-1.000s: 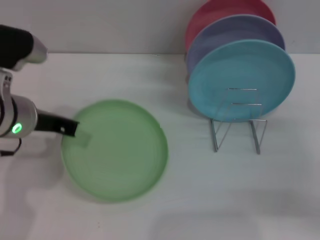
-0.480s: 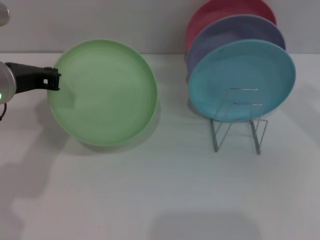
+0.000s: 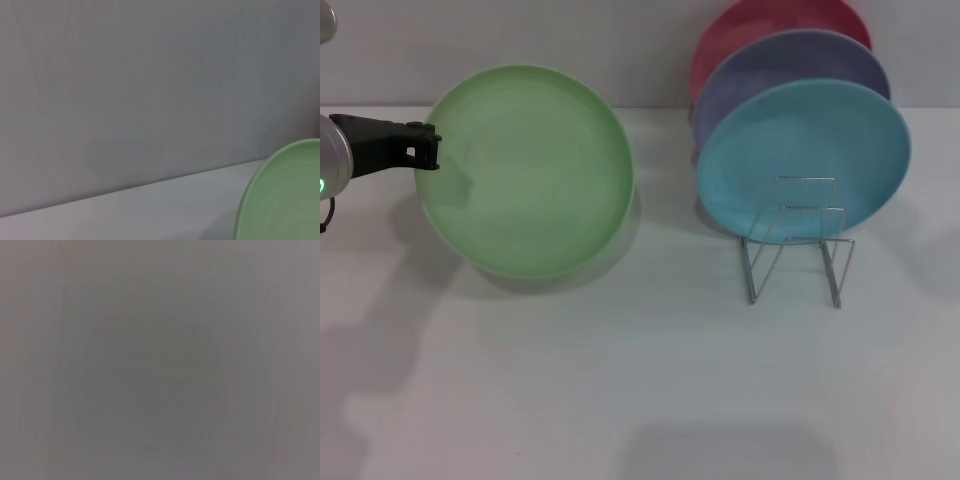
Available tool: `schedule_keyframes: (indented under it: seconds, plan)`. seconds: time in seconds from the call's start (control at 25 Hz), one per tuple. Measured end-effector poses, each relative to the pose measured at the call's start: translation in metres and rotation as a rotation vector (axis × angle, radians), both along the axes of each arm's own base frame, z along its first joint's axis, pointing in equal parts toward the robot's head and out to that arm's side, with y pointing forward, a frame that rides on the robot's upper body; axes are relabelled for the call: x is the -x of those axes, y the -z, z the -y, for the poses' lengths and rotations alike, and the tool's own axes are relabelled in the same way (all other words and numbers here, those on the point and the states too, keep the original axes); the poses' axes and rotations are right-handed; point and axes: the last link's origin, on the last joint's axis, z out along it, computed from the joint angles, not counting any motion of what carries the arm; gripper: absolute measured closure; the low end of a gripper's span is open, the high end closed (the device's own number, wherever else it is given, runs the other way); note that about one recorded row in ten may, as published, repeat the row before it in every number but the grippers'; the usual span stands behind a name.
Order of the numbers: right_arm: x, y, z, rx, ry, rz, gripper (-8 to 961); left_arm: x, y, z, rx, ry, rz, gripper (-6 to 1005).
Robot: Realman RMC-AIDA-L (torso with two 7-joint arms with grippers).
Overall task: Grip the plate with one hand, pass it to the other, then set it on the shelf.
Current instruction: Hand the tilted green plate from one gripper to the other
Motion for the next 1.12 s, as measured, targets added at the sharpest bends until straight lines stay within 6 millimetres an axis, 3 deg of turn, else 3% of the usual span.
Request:
schedule_keyframes:
  seconds: [0.24,0.4,0.6,1.12]
  plan:
    - [-0.002,-0.018,-0.006,0.176,0.096,-0.021,123,-0.001,0.001,-0.001,0.001,0.002,0.013,951]
    - [0.003,-0.019,-0.012,0.315,0.143,0.019,123,-0.003,0.001,-0.001,-0.001,0.010,0.023,948]
    - [0.006,-0.006,-0.020,0.452,0.196,0.085,123,-0.009,0.006,-0.001,0.006,0.034,0.036,945]
    - [0.021,0.035,-0.036,0.539,0.241,0.245,124,-0.026,0.004,0.005,-0.023,0.119,0.105,937]
